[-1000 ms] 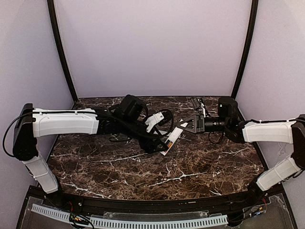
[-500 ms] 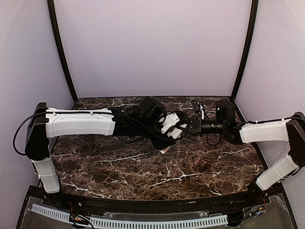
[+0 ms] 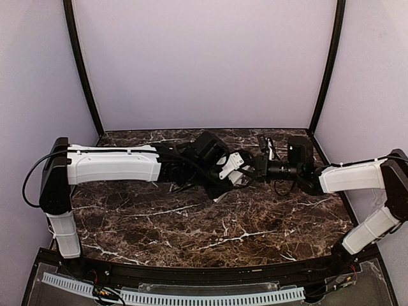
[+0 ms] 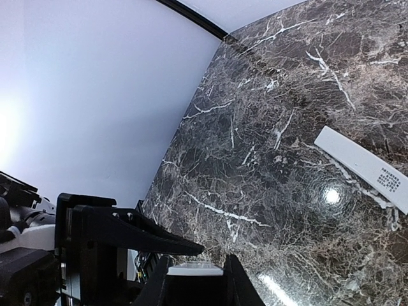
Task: Load the batteries into the remote control
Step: Pass from the right arm to the left, then place the remote control without the battery cover at the center of the board.
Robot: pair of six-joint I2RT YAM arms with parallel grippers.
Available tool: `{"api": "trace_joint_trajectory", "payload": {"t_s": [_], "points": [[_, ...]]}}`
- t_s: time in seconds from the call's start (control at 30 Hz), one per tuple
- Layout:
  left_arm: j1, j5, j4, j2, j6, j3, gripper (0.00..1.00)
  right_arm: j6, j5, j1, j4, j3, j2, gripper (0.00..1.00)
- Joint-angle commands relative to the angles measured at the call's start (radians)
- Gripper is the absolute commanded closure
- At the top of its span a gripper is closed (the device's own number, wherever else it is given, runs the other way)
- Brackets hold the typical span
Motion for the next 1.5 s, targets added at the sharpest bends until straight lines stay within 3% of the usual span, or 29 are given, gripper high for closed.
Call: {"api": "trace_joint_trajectory", "payload": {"t_s": [0.0, 0.27, 0.5, 0.63, 0.8, 0.87, 1.17, 1.47], "points": [[0.009, -0.051, -0.054, 0.028, 0.004, 0.031, 0.54, 0.048, -0.002, 0.039, 0.048, -0.016, 0.003, 1.0], [0.009, -0.047, -0.059, 0.05, -0.017, 0.06, 0.55, 0.064, 0.02, 0.057, 0.07, -0.017, 0.013, 1.0], [0.01, -0.04, -0.071, 0.062, -0.027, 0.085, 0.73, 0.058, 0.015, 0.061, 0.066, -0.016, 0.022, 1.0], [0.023, -0.018, -0.103, 0.058, -0.038, 0.085, 0.89, 0.046, 0.012, 0.048, 0.043, -0.023, 0.006, 0.73], [0.046, 0.037, -0.14, 0.011, -0.001, 0.026, 0.93, 0.041, -0.023, -0.024, 0.055, -0.072, -0.046, 0.34], [0.053, 0.058, -0.169, -0.009, 0.036, 0.002, 0.93, 0.019, -0.034, -0.057, 0.041, -0.088, -0.078, 0.27], [0.071, 0.229, -0.405, 0.034, 0.203, 0.019, 0.87, -0.132, -0.077, -0.173, -0.085, -0.087, -0.147, 0.22], [0.077, 0.208, -0.481, 0.129, 0.291, 0.032, 0.87, -0.298, -0.074, -0.224, -0.267, -0.018, -0.141, 0.24]]}}
